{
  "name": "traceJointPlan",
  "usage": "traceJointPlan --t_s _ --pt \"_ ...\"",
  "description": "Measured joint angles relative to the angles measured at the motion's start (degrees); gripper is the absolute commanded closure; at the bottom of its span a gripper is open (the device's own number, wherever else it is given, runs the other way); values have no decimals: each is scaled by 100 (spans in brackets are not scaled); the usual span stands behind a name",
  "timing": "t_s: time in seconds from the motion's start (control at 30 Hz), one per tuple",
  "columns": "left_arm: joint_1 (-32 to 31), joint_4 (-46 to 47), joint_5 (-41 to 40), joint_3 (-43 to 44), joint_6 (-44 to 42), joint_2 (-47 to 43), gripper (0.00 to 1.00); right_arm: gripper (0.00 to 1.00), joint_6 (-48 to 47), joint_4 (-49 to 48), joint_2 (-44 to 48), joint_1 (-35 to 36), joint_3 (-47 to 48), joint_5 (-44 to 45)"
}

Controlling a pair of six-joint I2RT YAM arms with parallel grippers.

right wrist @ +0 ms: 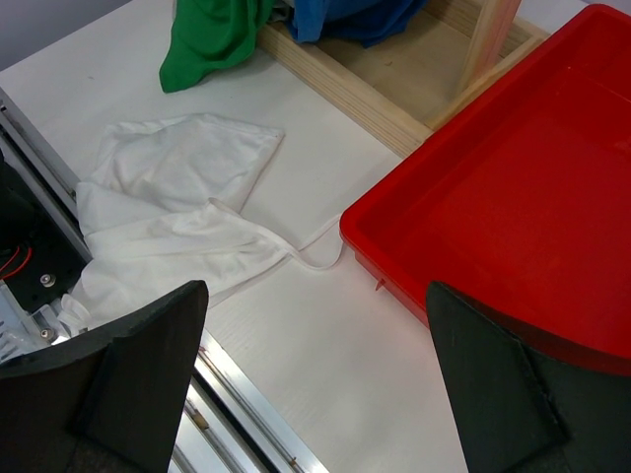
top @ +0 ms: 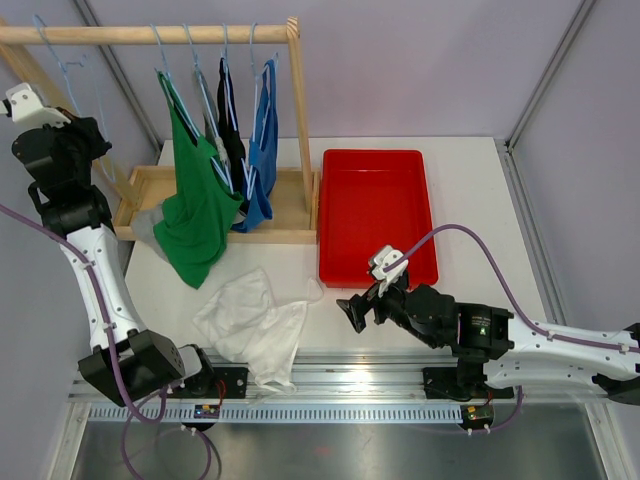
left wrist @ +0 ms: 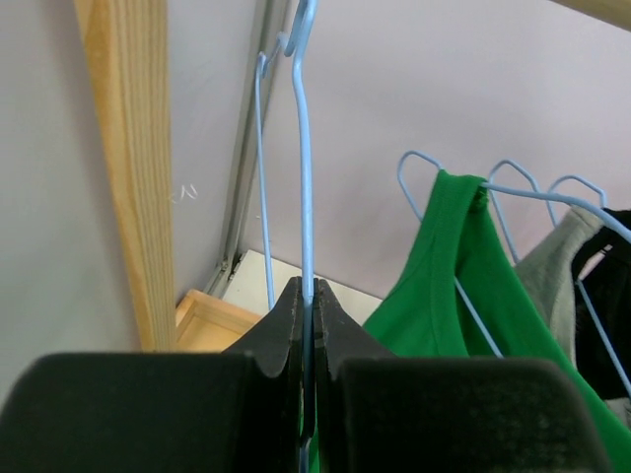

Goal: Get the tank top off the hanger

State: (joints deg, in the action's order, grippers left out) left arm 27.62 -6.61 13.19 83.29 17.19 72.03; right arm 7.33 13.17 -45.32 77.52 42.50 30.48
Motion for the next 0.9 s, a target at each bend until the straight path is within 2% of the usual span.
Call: traceJointPlan --t_s 0.47,0.5,0.6,0.63,0.7,0.73,0.8,0.83,0.9 --pt "221 289 -258 -251 234 190 100 1 20 -9 -24 0 -98 0" --pt "221 319 -282 -269 238 190 97 1 24 -9 -33 0 -98 0" --pt "221 363 -348 -310 273 181 84 1 24 -15 -61 0 -98 2" --pt "221 352 -389 -321 293 177 75 1 26 -17 -70 0 -98 4" --pt "223 293 -466 -330 319 168 64 1 26 -24 -79 0 -98 7" --pt "223 273 -498 -330 341 157 50 0 28 -24 -81 0 -98 7" --pt "223 214 -553 -330 404 111 37 1 28 -37 -83 0 -107 9" --pt "223 205 -579 -330 400 81 25 1 28 -44 -83 0 -109 9" --pt "219 186 -647 -330 424 -24 8 1 26 -63 -83 0 -131 9"
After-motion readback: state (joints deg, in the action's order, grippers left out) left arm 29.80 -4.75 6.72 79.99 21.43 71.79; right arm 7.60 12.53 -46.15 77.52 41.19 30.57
